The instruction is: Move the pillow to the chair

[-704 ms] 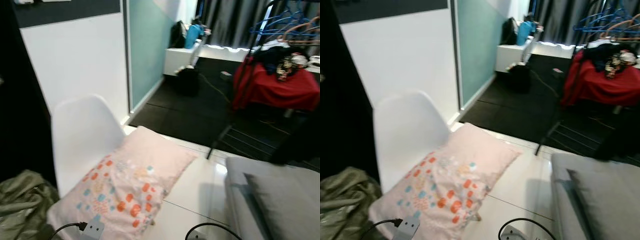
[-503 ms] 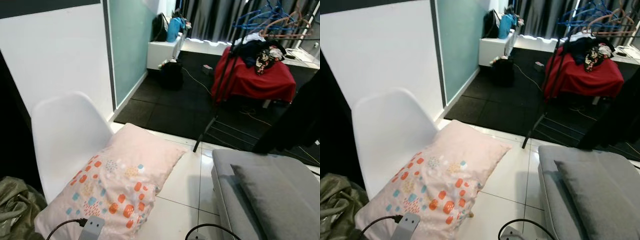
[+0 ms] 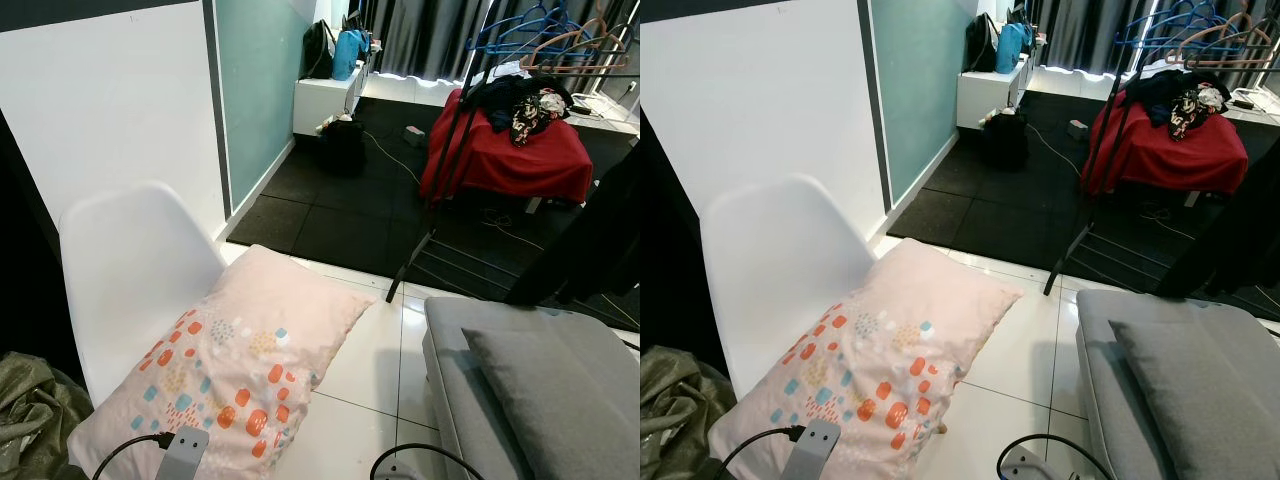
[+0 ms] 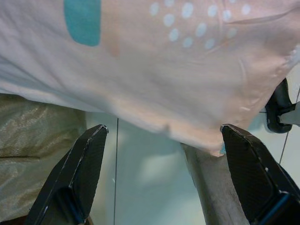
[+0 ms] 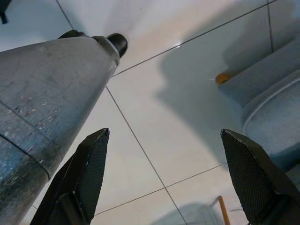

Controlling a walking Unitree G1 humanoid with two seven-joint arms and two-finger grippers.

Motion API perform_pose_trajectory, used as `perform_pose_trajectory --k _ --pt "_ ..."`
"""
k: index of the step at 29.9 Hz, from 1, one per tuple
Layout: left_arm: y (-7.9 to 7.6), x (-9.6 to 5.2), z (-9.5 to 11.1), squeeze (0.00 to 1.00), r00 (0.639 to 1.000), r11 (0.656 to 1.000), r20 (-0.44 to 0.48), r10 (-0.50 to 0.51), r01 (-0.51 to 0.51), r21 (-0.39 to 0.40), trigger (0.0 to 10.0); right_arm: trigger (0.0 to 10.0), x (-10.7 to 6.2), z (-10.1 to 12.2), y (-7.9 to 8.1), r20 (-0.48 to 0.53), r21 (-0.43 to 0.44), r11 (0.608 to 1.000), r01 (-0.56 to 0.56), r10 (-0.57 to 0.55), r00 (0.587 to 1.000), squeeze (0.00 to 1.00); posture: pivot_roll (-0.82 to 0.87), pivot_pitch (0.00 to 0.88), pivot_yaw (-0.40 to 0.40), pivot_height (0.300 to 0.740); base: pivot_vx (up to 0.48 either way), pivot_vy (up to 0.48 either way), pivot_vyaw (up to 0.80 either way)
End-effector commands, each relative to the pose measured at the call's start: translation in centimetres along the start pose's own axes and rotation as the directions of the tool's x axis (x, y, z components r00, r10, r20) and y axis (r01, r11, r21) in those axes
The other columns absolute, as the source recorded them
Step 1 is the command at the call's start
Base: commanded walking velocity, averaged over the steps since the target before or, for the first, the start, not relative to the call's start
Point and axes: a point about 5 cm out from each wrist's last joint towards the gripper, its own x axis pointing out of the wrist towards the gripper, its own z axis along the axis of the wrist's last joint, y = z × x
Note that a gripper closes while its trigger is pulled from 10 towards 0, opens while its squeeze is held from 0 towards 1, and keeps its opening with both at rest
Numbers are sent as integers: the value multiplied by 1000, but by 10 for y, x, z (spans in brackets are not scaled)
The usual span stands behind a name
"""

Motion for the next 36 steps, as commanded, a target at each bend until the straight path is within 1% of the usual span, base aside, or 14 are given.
perform_pose_trajectory --k 1,3,9,32,35,36 --pt "-4 0 -3 0 1000 1000 -11 -18 18 -9 10000 10000 0 -2 -2 6 29 999 13 -13 1000 0 -96 0 -90 740 0 -420 0" --pt "-5 0 -3 0 1000 1000 -10 -24 24 -12 10000 10000 0 -3 -3 9 44 999 27 -28 1000 0 -97 0 -91 740 0 -452 0" --pt "-5 0 -2 0 1000 1000 -9 -25 25 -16 10000 10000 -1 -2 -4 11 50 998 41 -42 999 0 -96 0 -93 740 0 -471 0" --pt "-5 0 -1 0 1000 999 -7 -28 28 -20 10000 10000 -1 -2 -5 14 62 997 55 -56 998 0 -98 0 -93 740 0 -472 0" --pt "-5 0 -1 0 1000 999 -6 -28 27 -20 10000 10000 -1 -2 -6 27 99 993 70 -73 997 0 -98 0 -93 740 0 -472 0" --pt "-5 0 -1 0 1000 999 -6 -28 27 -20 10000 10000 -1 -2 -6 27 99 993 70 -73 997 0 -98 0 -93 740 0 -472 0"
